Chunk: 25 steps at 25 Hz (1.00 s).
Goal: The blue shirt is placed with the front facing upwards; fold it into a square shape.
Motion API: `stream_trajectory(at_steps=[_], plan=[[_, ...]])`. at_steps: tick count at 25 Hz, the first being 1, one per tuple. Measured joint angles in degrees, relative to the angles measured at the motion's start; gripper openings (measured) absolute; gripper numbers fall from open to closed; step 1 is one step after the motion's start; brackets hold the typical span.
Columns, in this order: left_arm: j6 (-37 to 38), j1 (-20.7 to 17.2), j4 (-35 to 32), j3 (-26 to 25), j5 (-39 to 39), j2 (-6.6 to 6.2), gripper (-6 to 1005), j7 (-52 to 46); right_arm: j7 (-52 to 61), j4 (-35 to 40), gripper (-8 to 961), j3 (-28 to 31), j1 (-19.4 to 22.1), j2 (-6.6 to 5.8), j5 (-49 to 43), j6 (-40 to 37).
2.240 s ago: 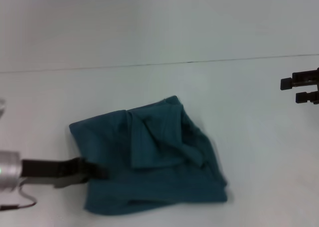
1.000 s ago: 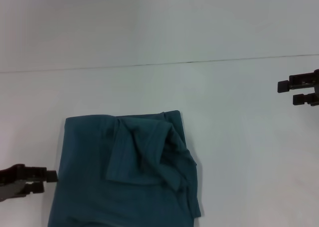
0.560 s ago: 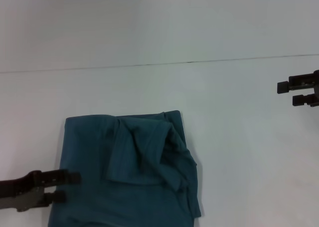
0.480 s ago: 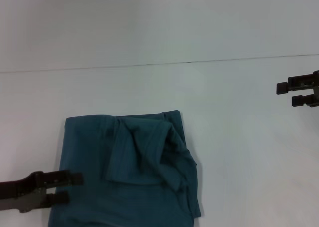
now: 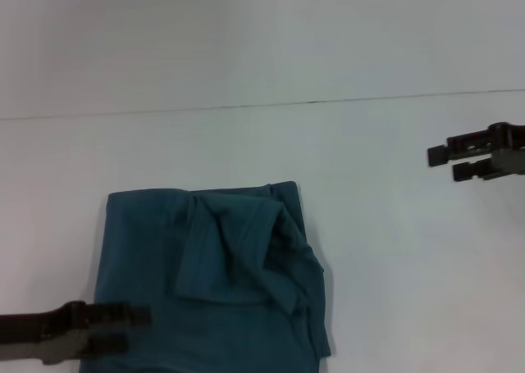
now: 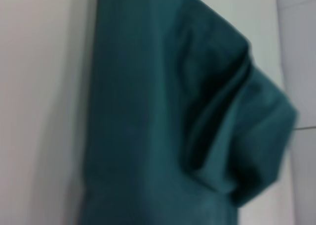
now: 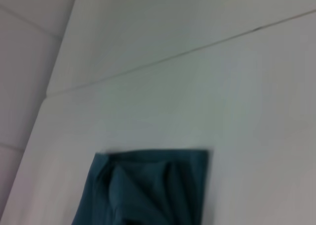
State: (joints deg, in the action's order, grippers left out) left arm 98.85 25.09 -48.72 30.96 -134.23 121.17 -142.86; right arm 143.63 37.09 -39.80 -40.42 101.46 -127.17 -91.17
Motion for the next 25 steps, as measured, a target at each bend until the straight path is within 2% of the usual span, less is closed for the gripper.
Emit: stream_trajectory(at_steps=[2,4,8,11,14,19,23,25], plan=[[2.47,-0.11,-0.70,-2.13,1.80,-0.11,812,1.66,-1.79,0.01,820,-0.75,-1.10,0.63,0.00,-2.13],[5.94,-0.36,-2.18,-6.77,4.70,-0.58,812,3.41,-4.16,0.02,820,-1.25,-2.55,1.68,0.00,-4.66],[6.95,-0.69,-3.40,-13.84,5.67,-1.87,811,3.47,-8.21,0.10,820,-3.81,-5.67,4.96,-0.02,-6.24],[6.83,-0.79,-3.42,-17.32,5.69,-2.35,811,3.67,-10.02,0.11,820,-8.20,-8.06,7.60,-1.68,-3.02],[6.79,-0.82,-3.21,-18.56,5.94,-2.49,811,3.83,-9.63,-0.17,820,-10.56,-10.58,9.86,-5.24,1.39],[6.32,-0.71,-2.72,-18.64,6.45,-2.13,811,4.12,-4.77,-0.88,820,-10.96,-13.39,13.54,-7.15,6.32],[5.21,-0.38,-0.98,-18.32,7.32,-2.02,812,4.70,-1.92,-1.37,820,-10.46,-13.36,15.64,-4.89,9.62],[4.42,-0.36,-0.24,-18.14,7.98,-2.02,812,4.86,-0.01,-2.29,820,-10.66,-13.44,15.96,-4.73,10.76]])
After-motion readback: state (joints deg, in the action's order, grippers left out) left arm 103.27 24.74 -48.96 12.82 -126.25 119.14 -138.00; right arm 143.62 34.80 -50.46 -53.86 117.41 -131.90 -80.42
